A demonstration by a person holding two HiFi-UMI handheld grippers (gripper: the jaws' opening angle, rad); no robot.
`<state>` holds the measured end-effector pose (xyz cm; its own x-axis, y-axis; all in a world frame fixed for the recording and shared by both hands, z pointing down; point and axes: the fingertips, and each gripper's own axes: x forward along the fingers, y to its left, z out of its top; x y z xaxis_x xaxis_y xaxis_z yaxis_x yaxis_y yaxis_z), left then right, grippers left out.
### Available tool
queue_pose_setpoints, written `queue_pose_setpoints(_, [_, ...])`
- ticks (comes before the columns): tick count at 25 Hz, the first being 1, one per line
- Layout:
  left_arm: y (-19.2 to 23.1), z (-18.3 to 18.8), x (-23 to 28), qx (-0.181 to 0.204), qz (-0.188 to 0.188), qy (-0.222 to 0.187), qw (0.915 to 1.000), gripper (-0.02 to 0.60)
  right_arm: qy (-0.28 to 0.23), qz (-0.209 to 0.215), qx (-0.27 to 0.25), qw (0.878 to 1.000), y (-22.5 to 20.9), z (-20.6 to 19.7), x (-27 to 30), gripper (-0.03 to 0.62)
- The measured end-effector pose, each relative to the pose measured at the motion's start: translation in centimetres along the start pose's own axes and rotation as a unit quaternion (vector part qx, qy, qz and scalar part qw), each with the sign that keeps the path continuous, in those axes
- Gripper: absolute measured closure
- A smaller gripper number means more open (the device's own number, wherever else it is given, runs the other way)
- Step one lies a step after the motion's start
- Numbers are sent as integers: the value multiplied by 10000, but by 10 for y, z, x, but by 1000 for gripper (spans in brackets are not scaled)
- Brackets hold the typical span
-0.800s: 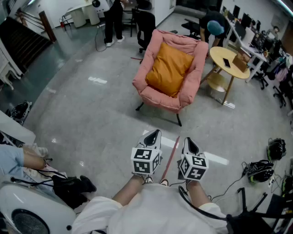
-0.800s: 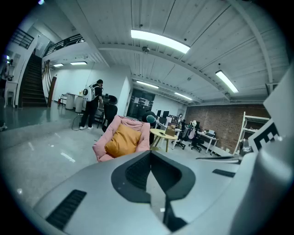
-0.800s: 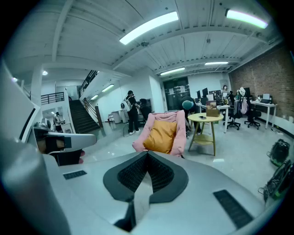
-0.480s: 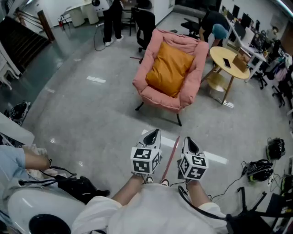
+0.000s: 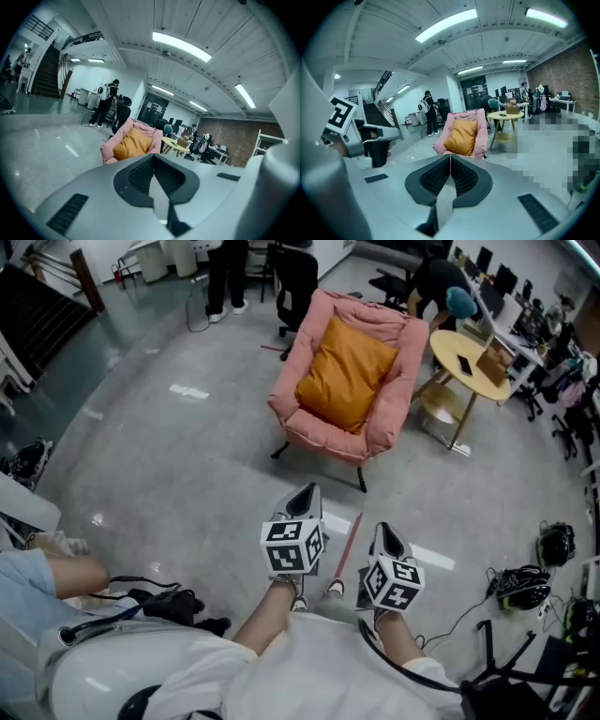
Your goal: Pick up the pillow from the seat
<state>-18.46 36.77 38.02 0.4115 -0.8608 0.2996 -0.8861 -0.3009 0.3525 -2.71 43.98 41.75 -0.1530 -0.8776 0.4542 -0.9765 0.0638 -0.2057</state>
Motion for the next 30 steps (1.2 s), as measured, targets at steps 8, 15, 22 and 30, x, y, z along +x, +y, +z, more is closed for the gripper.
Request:
queue_pose_setpoints(8, [12, 16, 52, -121, 435, -218, 9987, 574, 255, 249, -109, 9993, -35, 9, 50, 563])
queue_pose_setpoints(15, [15, 11, 114, -154, 799, -11, 9967, 574, 370, 473, -145, 9981, -91, 56, 120, 564])
queue_pose_setpoints(22, [9, 41, 172, -163, 1072, -164, 9940, 574, 429, 656, -213, 9967, -133, 101, 182, 564])
queue_pose_setpoints(30, [5, 47, 217, -208, 1192, -85, 9926, 574, 583, 811, -275, 9946, -160, 118, 225, 563])
